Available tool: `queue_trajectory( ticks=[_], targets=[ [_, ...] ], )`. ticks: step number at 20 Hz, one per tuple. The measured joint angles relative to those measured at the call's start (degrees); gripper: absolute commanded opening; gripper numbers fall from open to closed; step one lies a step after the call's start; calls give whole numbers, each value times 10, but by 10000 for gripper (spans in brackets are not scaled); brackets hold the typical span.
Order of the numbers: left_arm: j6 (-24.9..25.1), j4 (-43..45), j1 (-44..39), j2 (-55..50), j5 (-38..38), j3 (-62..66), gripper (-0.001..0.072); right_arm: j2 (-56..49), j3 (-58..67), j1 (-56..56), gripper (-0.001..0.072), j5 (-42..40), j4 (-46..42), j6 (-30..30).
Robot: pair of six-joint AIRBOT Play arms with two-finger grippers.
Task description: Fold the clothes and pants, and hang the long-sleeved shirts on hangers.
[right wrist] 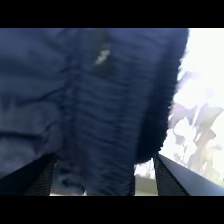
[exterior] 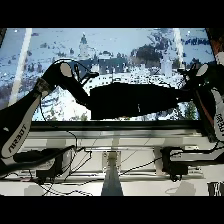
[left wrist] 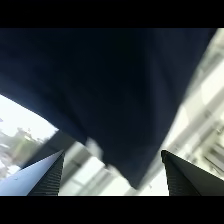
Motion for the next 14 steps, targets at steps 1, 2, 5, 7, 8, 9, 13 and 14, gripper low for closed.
queue_trajectory(
  ticks=[1, 2, 5, 7, 8, 9, 13, 14],
  targets=[
    [0, 2, 0, 0, 12, -1, 705, 0, 3, 0, 669, -18, 0, 8],
    [0, 5, 0, 0, 25, -1, 705, -1, 8, -1, 667, -35, -1, 15],
    [0, 8, 0, 0, 58, -2, 704, -9, 34, -7, 664, -66, -1, 26],
    [0, 9, 0, 0, 81, -2, 705, -22, 58, -17, 664, -70, 3, 29],
    [0, 10, 0, 0, 90, -2, 704, -30, 70, -23, 664, -68, 9, 29],
    [0, 10, 0, 0, 99, -2, 704, -40, 81, -29, 663, -64, 16, 29],
    [0, 11, 0, 0, 139, -2, 704, -84, 103, -42, 652, -49, 78, 7],
    [0, 13, 1, 0, 150, -2, 703, -97, 104, -41, 574, -43, 102, -2]
  ],
)
